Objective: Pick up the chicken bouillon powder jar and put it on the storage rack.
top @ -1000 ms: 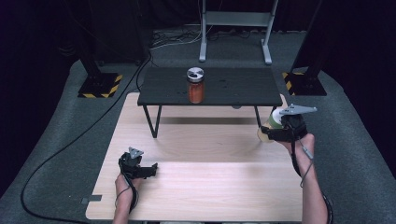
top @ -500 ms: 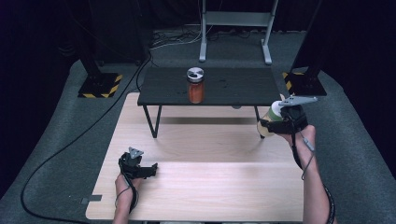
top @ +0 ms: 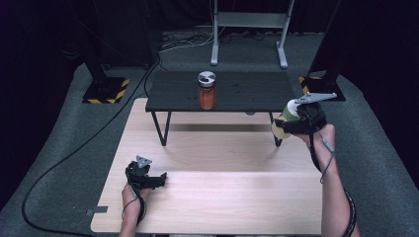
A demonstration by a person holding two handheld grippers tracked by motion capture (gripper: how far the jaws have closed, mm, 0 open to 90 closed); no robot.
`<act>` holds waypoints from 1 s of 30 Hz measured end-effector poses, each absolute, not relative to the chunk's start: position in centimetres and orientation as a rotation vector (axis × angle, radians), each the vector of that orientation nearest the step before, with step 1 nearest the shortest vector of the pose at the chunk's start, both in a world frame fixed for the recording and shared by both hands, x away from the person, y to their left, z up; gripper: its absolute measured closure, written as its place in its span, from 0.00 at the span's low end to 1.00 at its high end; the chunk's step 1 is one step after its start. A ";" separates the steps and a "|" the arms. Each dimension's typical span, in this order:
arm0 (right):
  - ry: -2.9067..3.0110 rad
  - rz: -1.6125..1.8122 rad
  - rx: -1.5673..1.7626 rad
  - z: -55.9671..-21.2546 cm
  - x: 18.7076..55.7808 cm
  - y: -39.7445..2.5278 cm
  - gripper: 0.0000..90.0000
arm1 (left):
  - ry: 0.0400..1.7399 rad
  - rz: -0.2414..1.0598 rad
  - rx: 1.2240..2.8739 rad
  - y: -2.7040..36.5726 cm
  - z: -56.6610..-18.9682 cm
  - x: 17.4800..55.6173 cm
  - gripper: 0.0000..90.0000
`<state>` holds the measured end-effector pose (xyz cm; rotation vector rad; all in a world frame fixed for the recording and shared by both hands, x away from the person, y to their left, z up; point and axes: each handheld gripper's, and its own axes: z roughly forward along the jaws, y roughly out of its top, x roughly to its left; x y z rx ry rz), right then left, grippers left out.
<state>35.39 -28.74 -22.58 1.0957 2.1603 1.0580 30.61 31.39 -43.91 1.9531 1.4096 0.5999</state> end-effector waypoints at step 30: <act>2.190 1.061 1.072 -19.2 37.9 -27.7 0.36 | 1.410 0.600 1.953 31.4 -43.9 30.6 0.00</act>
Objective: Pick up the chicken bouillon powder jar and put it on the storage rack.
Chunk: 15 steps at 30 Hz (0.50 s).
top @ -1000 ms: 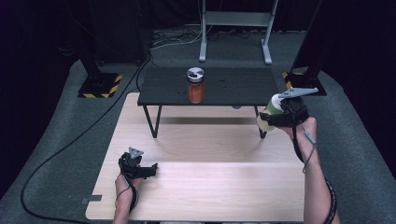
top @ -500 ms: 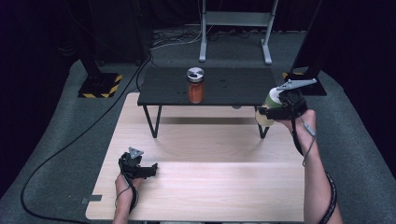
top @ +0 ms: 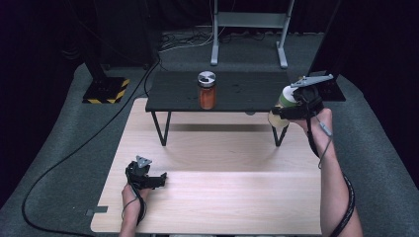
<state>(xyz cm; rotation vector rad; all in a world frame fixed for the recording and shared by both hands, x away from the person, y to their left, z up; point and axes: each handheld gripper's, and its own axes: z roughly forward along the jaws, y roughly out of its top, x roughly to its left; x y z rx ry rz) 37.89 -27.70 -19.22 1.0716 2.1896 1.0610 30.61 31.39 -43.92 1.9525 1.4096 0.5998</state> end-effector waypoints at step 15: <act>2.184 1.074 1.071 -17.3 39.3 -27.0 0.36 | 1.409 0.600 1.954 31.4 -43.9 30.6 0.00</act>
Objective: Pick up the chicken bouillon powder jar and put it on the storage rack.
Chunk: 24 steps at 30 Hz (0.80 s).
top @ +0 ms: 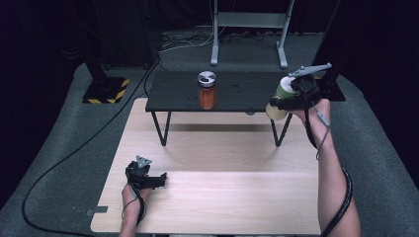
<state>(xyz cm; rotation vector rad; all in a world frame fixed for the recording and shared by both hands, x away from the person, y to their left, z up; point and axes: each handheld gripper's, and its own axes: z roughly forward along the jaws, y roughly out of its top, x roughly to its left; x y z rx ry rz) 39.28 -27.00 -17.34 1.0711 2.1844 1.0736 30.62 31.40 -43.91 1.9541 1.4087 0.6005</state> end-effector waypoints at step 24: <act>2.211 0.996 1.143 -15.3 44.1 -24.8 0.36 | 1.409 0.600 1.954 31.4 -43.9 30.6 0.00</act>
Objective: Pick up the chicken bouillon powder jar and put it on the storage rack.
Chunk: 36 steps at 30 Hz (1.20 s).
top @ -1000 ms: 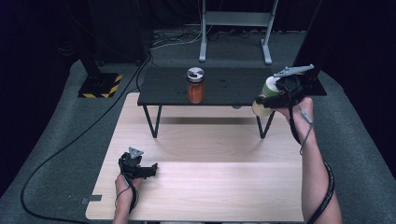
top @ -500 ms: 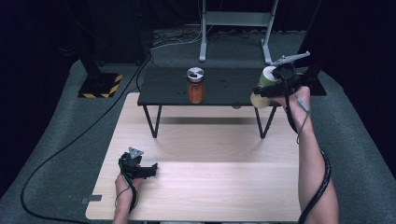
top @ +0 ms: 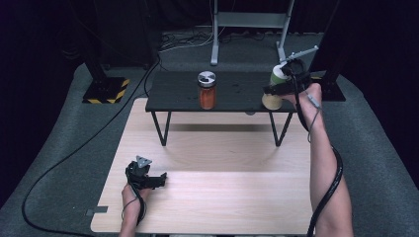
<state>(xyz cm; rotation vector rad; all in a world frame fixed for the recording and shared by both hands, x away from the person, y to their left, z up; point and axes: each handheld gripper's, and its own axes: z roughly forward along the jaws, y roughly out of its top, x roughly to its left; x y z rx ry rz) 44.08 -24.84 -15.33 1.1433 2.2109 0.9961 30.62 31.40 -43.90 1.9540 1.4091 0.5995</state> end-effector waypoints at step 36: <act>2.242 0.974 1.205 -15.2 46.6 -24.3 0.36 | 1.409 0.600 1.954 31.4 -43.9 30.6 0.00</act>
